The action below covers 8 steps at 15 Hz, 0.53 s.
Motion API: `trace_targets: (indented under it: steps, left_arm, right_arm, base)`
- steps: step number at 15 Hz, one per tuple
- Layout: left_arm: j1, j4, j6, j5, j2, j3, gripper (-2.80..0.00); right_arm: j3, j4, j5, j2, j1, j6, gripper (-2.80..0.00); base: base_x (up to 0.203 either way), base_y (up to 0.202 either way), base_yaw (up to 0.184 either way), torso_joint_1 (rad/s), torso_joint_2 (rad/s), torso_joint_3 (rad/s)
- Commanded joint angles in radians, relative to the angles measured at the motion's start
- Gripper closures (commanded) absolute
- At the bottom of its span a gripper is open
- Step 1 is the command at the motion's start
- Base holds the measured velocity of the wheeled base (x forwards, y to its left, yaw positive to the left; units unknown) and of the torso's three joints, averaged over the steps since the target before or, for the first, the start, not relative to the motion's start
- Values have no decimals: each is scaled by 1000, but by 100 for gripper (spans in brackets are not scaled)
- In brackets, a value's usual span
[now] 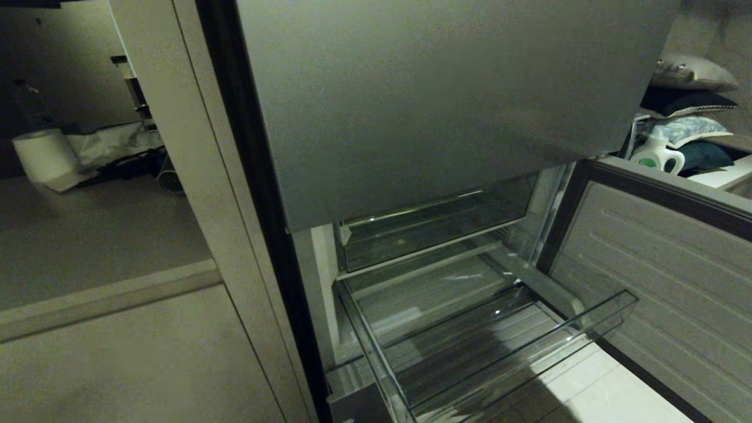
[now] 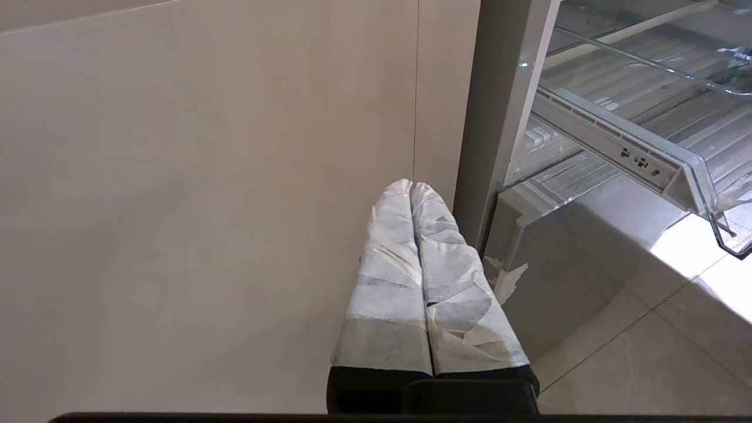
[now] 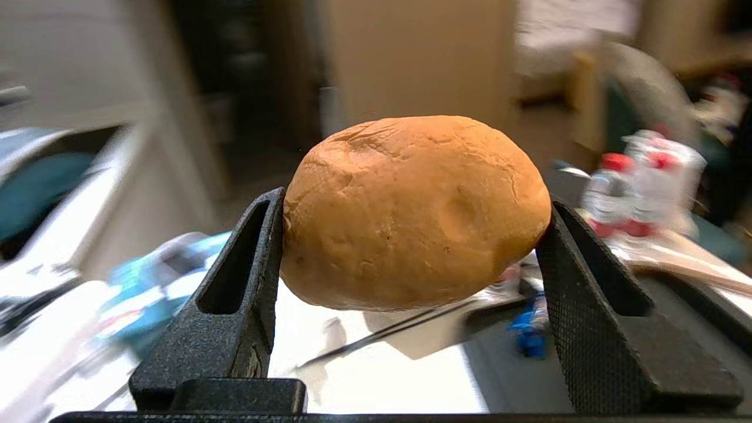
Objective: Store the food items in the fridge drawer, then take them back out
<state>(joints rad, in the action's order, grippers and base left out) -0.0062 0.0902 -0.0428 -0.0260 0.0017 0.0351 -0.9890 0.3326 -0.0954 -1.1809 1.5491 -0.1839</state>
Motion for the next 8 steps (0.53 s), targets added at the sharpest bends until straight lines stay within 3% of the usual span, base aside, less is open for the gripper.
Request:
trace_targets:
  steps: [1,8]
  left_arm:
    - [0,0,0,0,1,0,0]
    - [0,0,0,0,1,0,0]
  right_arm:
    - [-28,85,-11,-254,111,-12,0]
    - [-68,320,-21,-798,290,39,0]
  base:
    - [0,0,0,0,0,0]
    - [0,0,0,0,0,0]
